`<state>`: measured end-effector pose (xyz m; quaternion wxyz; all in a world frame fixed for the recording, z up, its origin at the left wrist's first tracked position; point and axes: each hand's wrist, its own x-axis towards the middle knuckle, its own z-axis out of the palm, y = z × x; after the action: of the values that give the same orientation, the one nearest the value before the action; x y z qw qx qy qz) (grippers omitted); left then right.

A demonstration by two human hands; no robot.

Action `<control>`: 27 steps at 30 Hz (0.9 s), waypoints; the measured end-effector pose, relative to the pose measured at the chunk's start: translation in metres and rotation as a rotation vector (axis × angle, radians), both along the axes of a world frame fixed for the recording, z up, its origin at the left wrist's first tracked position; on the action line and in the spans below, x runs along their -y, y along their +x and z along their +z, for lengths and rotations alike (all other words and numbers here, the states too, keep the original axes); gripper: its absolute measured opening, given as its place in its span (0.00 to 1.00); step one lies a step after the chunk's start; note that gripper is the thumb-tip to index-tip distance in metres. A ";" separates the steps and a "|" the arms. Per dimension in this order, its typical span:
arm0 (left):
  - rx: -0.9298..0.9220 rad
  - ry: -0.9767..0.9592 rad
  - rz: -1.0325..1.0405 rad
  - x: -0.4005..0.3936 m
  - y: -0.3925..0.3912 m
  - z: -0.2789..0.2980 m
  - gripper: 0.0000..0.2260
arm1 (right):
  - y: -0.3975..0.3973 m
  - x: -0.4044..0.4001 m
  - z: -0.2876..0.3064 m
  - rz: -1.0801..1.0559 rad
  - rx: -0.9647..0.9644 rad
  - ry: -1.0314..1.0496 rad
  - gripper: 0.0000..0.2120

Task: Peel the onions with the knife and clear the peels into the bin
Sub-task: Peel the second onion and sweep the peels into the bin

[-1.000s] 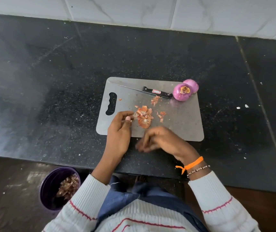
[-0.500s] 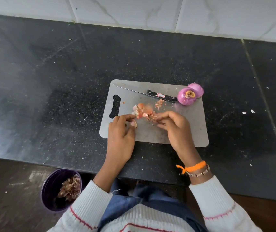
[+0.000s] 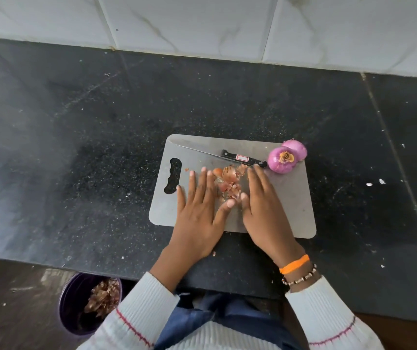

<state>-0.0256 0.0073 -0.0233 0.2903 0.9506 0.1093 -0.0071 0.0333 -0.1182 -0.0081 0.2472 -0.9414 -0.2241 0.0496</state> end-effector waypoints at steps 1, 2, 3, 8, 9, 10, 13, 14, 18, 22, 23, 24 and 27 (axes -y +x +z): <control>0.001 0.003 0.009 -0.004 0.005 0.001 0.45 | 0.005 -0.004 -0.001 0.000 0.000 0.049 0.27; -0.011 -0.001 0.010 -0.007 0.010 0.000 0.44 | 0.010 -0.007 -0.002 0.021 0.001 0.053 0.28; -0.021 -0.007 0.003 -0.010 0.016 0.000 0.42 | 0.015 -0.010 -0.005 0.047 0.007 0.035 0.28; 0.001 -0.127 -0.085 -0.013 0.021 0.003 0.35 | 0.018 -0.013 -0.011 0.132 0.020 0.008 0.26; 0.017 -0.174 -0.090 -0.013 0.017 0.004 0.33 | 0.014 -0.009 -0.008 0.147 -0.008 0.026 0.25; 0.046 -0.226 -0.086 -0.013 0.013 0.006 0.31 | 0.010 -0.004 -0.005 0.161 -0.042 0.057 0.25; 0.131 -0.250 -0.082 -0.016 -0.004 0.013 0.35 | -0.003 0.012 0.005 0.121 -0.060 0.156 0.25; 0.122 -0.167 -0.096 -0.020 -0.008 0.012 0.37 | -0.007 0.017 0.006 0.073 -0.022 0.170 0.24; -0.024 0.138 -0.095 -0.032 -0.010 0.002 0.40 | -0.017 0.030 0.009 -0.078 -0.010 -0.058 0.24; 0.127 0.036 0.064 -0.023 0.003 0.000 0.27 | -0.004 0.012 0.006 -0.026 -0.227 0.018 0.25; 0.148 0.025 0.075 -0.020 0.007 0.000 0.24 | 0.001 0.005 0.004 -0.015 -0.228 0.059 0.23; 0.165 0.008 0.064 -0.017 0.011 0.000 0.21 | 0.007 -0.002 0.003 -0.009 -0.223 0.089 0.22; 0.169 -0.089 0.055 -0.013 0.020 0.004 0.17 | 0.020 -0.010 0.004 -0.010 -0.187 0.088 0.25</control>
<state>-0.0059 0.0206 -0.0190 0.3407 0.9306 0.1102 0.0763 0.0534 -0.1085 -0.0041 0.3082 -0.9221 -0.1973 0.1260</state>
